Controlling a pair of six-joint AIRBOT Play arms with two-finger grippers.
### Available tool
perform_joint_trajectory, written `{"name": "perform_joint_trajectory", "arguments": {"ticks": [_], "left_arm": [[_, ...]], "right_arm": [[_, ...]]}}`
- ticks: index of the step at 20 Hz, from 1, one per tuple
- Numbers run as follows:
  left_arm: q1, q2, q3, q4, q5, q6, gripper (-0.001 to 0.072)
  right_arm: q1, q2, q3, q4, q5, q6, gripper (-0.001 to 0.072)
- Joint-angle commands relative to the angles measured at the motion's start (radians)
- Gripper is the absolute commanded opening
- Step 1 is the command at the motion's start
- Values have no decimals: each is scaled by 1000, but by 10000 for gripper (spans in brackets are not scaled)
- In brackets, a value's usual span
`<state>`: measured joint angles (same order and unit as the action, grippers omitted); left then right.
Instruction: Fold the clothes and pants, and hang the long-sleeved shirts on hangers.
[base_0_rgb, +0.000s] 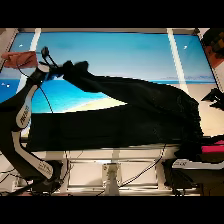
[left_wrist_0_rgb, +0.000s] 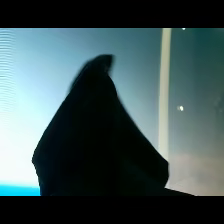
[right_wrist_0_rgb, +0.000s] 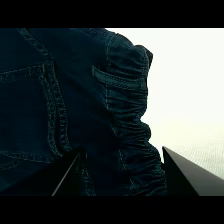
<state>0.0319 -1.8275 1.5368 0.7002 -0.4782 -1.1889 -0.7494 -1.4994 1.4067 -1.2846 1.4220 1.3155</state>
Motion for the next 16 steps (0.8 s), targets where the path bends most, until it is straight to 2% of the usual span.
{"name": "perform_joint_trajectory", "arguments": {"ticks": [1, 3, 6, 7, 8, 9, 11, 12, 14, 16], "left_arm": [[4, 116, 47, 10, 16, 238, 24], [8, 197, 47, 10, 31, 327, 24], [8, 283, 47, 12, 6, 320, 24], [8, 301, 47, 39, -20, 291, 23], [8, 317, 47, 106, -63, 209, 23], [8, 329, 47, 212, -122, 87, 23], [8, 346, 47, 500, -284, -126, 23], [8, 348, 47, 655, -382, -207, 24], [8, 346, 47, 908, -567, -311, 24], [18, 339, 45, 1054, -704, -327, 25]], "right_arm": [[0, 0, 1, 1, 0, -1, 540], [0, 0, 1, 2, -1, -1, 540], [0, 0, 1, 2, 0, -1, 540], [0, 0, 1, 2, 0, -1, 540], [0, 0, 1, 2, 2, -1, 539], [0, 0, 1, 2, 3, -1, 539], [0, 0, 1, 1, 2, -1, 539], [0, 0, 1, 0, 2, -1, 539], [0, 0, 1, 0, 2, -2, 540], [0, 0, 1, 0, -1, -2, 540]]}}
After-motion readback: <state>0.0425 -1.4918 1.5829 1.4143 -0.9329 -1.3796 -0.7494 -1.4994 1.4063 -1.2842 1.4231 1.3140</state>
